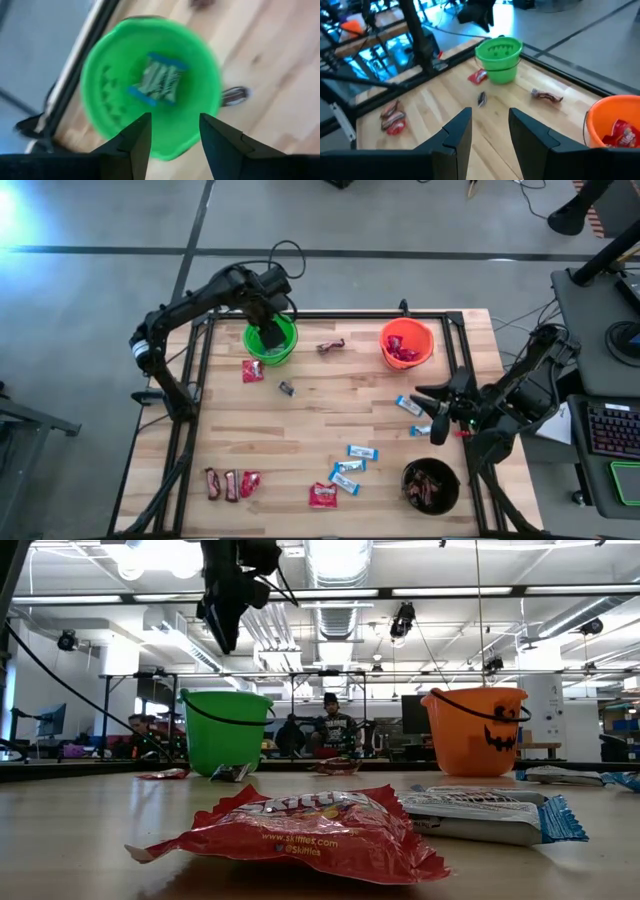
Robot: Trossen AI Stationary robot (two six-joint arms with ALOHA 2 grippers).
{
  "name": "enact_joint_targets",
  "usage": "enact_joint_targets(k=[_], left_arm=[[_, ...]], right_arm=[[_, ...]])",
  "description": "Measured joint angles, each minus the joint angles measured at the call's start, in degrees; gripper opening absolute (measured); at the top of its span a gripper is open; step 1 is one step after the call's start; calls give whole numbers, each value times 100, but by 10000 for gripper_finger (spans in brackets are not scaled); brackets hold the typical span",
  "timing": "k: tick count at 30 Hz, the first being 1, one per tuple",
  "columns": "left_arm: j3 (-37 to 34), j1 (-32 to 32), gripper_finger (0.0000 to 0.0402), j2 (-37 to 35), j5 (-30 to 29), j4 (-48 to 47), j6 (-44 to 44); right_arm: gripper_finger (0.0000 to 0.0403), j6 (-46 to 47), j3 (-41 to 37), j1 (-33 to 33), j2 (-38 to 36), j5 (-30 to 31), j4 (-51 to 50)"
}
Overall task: Sort candy
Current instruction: Put the white candy into the green bucket
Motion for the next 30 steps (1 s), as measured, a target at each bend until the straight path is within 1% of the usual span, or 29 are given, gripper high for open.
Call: enact_joint_targets(k=[4, 6, 10, 17, 22, 26, 30], left_arm=[[0, -144, 143, 0, 434, 264, 298], [0, -221, 141, 0, 498, 468, 467], [0, -331, 139, 0, 529, 722, 512], [0, -592, 139, -2, 1170, 746, 660], [0, -861, 139, -9, 1250, 790, 847], [0, -1016, 139, -11, 1252, 794, 979], [0, -1114, 139, -11, 1252, 794, 982]], right_arm=[[119, 55, 1, -302, 9, 4, -2], [118, 52, 1, -532, 41, 6, -2], [120, -74, 1, -950, 74, -78, -5], [118, -96, 0, -1721, 74, -879, -332], [120, 26, 0, -2256, 96, -1315, -855], [118, 15, 0, -2613, 96, -1673, -1052], [120, 143, -16, -2933, 96, -2168, -1251]])
